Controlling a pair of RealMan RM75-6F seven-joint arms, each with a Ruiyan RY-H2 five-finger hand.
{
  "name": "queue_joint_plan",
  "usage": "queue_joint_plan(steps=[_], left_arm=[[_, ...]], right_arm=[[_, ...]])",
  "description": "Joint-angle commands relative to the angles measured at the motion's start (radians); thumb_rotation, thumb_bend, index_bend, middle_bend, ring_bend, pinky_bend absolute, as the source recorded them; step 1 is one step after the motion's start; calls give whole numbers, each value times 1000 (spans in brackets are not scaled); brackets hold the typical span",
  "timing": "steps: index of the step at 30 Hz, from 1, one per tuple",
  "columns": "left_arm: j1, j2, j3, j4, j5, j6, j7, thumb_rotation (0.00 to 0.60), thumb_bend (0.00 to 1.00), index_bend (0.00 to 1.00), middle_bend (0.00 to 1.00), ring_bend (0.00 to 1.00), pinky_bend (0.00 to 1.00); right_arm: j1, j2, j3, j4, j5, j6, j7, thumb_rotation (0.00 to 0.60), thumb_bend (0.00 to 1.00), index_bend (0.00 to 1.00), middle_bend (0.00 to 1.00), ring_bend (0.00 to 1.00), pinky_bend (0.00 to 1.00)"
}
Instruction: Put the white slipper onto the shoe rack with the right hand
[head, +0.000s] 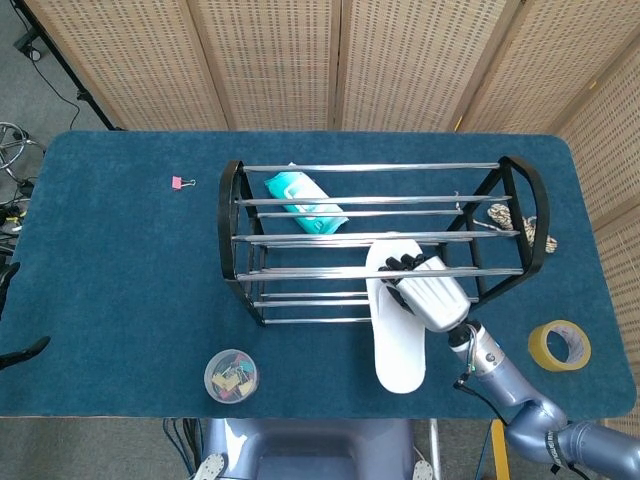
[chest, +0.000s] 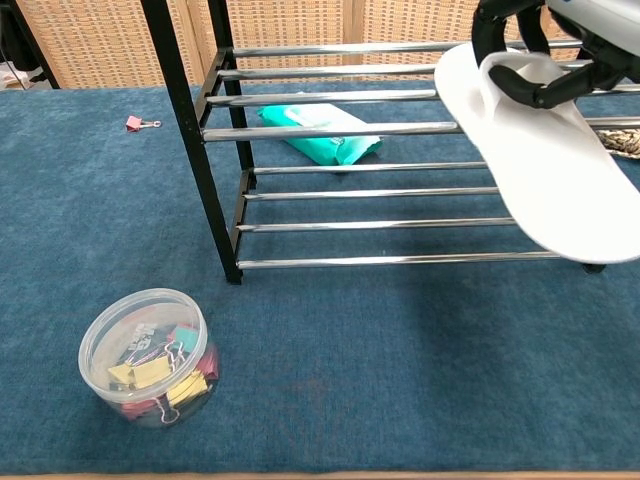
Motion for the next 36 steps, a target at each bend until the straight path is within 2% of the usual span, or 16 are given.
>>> queue_joint_plan(steps=[1, 16, 36], left_arm=[[0, 1, -1, 0, -1, -1, -3, 600, 0, 0, 0, 0, 0], [1, 8, -4, -1, -7, -1, -18, 600, 0, 0, 0, 0, 0], [-2, 13, -5, 0, -13, -12, -33, 600, 0, 0, 0, 0, 0]], right_arm=[[11, -12, 16, 9, 32, -20, -4, 600, 620, 626, 567, 664, 855], [68, -27, 91, 35, 171, -92, -52, 600, 620, 627, 569, 664, 855], [101, -95, 128, 141, 272, -79, -61, 600, 620, 621, 565, 661, 845]])
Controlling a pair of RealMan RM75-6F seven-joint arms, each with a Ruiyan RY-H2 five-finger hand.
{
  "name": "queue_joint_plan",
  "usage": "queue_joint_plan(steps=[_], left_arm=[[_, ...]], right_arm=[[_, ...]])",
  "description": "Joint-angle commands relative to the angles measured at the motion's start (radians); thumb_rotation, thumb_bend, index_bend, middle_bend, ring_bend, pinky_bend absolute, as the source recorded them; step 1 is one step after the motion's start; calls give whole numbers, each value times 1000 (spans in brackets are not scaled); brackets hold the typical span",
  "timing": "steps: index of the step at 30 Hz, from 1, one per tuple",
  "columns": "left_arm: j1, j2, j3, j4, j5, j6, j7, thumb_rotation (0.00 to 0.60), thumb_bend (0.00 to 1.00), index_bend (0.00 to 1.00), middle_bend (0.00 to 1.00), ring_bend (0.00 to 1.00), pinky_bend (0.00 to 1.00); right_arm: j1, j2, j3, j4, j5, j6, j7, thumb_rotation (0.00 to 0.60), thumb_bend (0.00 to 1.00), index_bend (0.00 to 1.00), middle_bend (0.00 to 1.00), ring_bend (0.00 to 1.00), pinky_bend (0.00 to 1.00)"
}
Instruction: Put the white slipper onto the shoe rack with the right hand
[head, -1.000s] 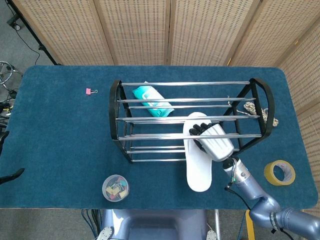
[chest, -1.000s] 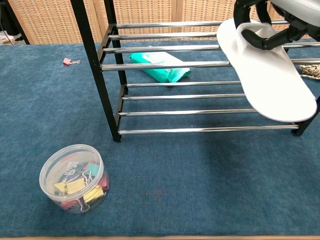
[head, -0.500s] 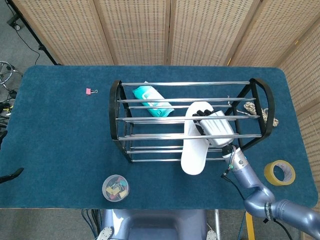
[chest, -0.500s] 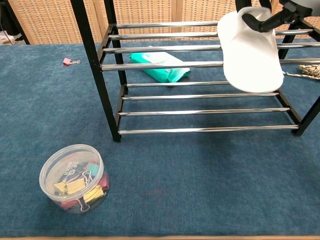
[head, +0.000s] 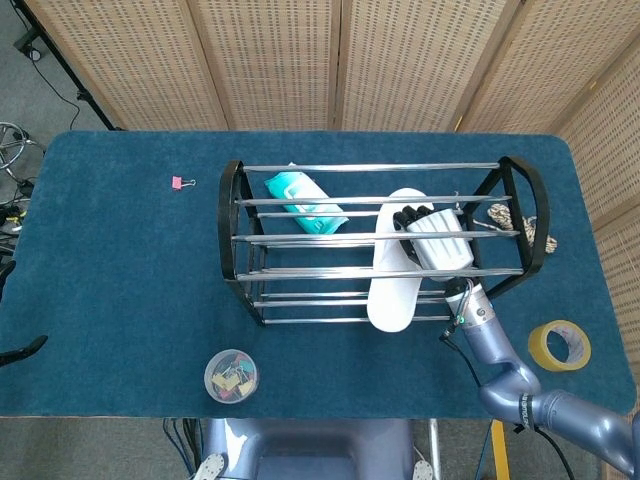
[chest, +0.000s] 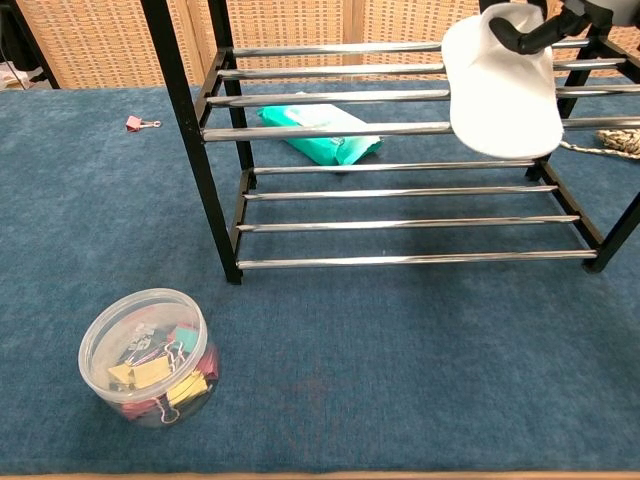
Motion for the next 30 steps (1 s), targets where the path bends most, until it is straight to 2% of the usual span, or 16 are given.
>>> queue_joint_plan(steps=[1, 3, 5, 8, 11, 24, 30], left_arm=[[0, 2, -1, 1, -1, 0, -5, 600, 0, 0, 0, 0, 0], [0, 4, -1, 1, -2, 0, -9, 600, 0, 0, 0, 0, 0], [1, 5, -1, 1, -1, 0, -11, 600, 0, 0, 0, 0, 0], [1, 6, -1, 2, 0, 1, -13, 600, 0, 0, 0, 0, 0], [1, 6, -1, 2, 0, 2, -16, 600, 0, 0, 0, 0, 0], [3, 6, 0, -1, 3, 4, -14, 600, 0, 0, 0, 0, 0], [5, 7, 0, -2, 4, 9, -12, 600, 0, 0, 0, 0, 0]], right_arm=[[3, -13, 5, 9, 9, 13, -11, 600, 620, 594, 545, 645, 829], [1, -17, 4, 5, 20, 12, -17, 600, 620, 484, 457, 571, 774], [-3, -12, 3, -13, 45, -6, -31, 600, 618, 317, 298, 437, 676], [-7, 8, 3, -59, 85, -38, -55, 600, 600, 228, 190, 351, 628], [-9, 25, 4, -92, 105, -49, -80, 600, 566, 225, 174, 336, 628], [-22, 69, -4, -195, 105, -22, -118, 600, 560, 239, 166, 336, 628], [-44, 93, -26, -251, 94, -6, -117, 600, 561, 243, 166, 334, 628]])
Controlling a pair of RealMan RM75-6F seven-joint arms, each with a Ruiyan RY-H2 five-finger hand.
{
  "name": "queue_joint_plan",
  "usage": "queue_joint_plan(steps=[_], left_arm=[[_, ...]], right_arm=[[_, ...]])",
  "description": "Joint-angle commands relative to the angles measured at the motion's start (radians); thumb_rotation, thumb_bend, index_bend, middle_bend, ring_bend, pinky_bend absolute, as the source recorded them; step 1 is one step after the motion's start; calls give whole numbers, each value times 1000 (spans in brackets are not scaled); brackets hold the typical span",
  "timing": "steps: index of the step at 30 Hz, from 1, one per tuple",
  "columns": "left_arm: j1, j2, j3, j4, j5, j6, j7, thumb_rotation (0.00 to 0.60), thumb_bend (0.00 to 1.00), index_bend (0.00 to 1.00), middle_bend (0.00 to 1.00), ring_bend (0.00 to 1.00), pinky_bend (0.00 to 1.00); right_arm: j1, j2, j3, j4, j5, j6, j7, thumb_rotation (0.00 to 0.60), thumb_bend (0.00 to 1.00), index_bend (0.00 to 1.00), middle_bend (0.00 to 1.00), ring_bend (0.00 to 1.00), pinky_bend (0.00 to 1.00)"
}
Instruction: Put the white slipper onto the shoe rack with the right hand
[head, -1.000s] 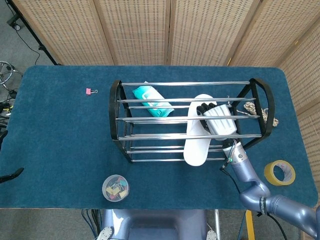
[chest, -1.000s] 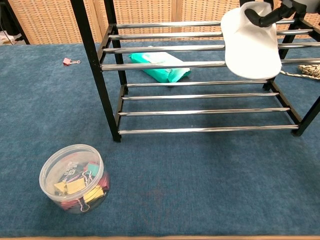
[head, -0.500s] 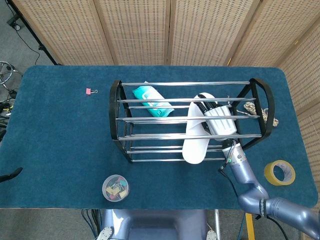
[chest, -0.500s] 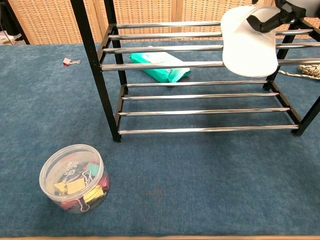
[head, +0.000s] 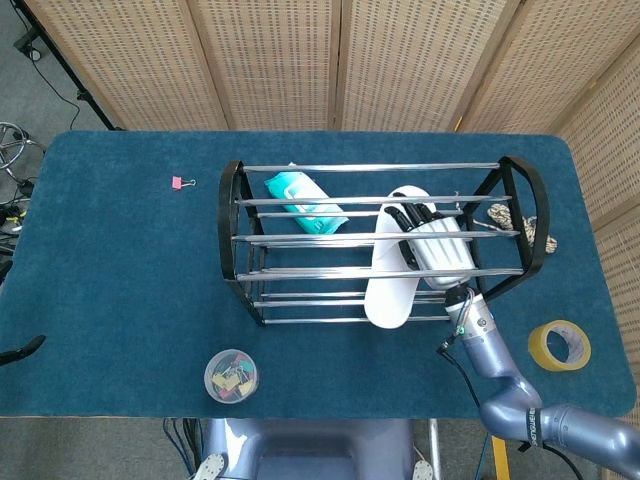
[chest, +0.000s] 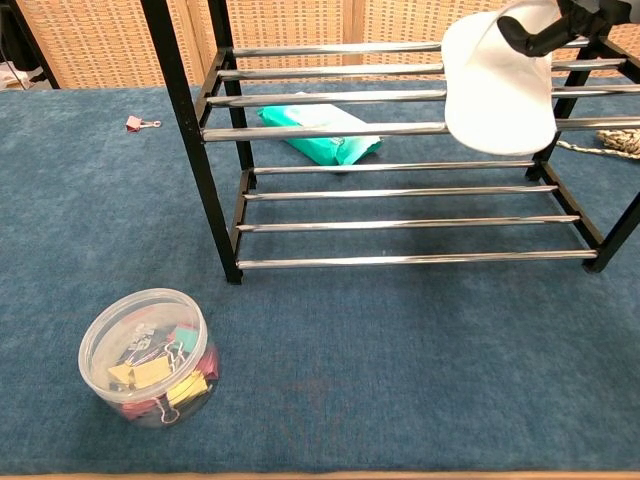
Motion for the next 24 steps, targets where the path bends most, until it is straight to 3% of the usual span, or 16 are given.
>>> queue_joint_plan(steps=[1, 24], left_arm=[[1, 0, 0, -1, 0, 1, 0, 600, 0, 0, 0, 0, 0], [3, 2, 3, -4, 6, 4, 3, 600, 0, 0, 0, 0, 0]], right_arm=[[-14, 16, -19, -25, -14, 12, -3, 600, 561, 243, 166, 334, 628], [-93, 96, -134, -136, -183, 86, 28, 600, 561, 241, 175, 334, 628]])
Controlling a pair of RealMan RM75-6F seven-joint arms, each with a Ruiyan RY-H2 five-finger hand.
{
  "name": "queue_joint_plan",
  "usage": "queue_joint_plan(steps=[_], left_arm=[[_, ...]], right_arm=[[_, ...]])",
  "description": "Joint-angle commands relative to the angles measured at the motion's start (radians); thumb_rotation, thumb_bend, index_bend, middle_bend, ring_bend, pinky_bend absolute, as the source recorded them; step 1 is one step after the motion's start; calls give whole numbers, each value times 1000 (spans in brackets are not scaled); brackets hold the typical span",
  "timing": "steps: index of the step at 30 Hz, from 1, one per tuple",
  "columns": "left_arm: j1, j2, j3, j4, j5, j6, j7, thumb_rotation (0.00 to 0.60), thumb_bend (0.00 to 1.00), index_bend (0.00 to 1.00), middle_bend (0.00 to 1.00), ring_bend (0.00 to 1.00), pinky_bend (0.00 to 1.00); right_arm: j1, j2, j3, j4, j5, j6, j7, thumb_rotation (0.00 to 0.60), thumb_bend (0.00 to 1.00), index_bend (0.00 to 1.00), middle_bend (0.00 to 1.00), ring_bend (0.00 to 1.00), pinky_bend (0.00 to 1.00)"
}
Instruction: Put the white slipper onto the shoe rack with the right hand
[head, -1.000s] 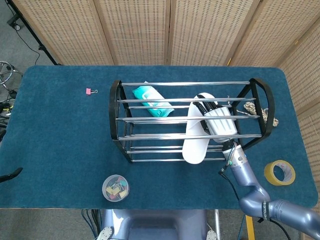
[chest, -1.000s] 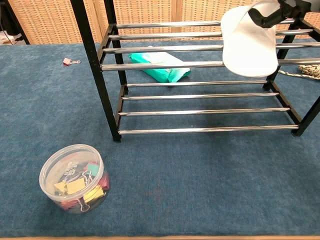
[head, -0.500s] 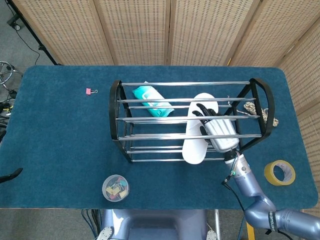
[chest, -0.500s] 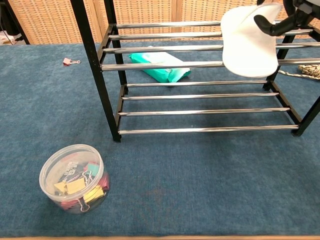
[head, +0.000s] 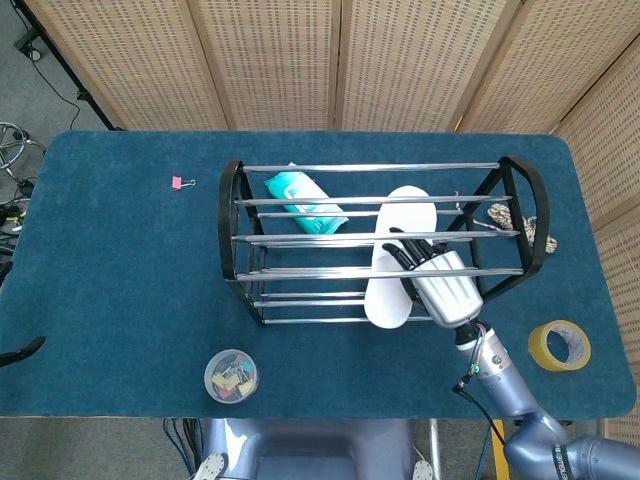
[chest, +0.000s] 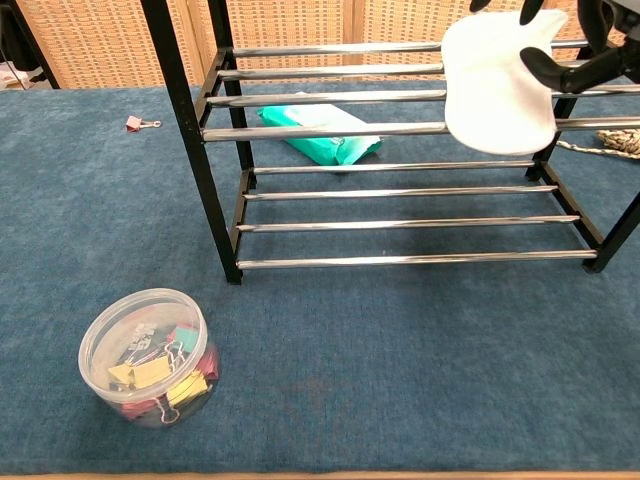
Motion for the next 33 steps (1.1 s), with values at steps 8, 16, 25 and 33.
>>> queue_joint_plan(steps=[8, 16, 25, 33], left_arm=[[0, 0, 1, -1, 1, -2, 0, 600, 0, 0, 0, 0, 0], [-1, -2, 1, -1, 0, -2, 5, 600, 0, 0, 0, 0, 0], [0, -5, 3, -2, 2, -1, 13, 600, 0, 0, 0, 0, 0], [0, -10, 5, -5, 5, 0, 29, 600, 0, 0, 0, 0, 0]], right_arm=[[-5, 26, -51, 66, -157, 48, 149, 600, 560, 274, 216, 333, 628], [-9, 41, -93, 160, -283, 122, 302, 600, 560, 283, 232, 336, 628], [-19, 57, -161, 296, -438, 246, 456, 600, 561, 307, 239, 336, 629], [-27, 27, -214, 445, -590, 398, 518, 600, 560, 354, 285, 350, 641]])
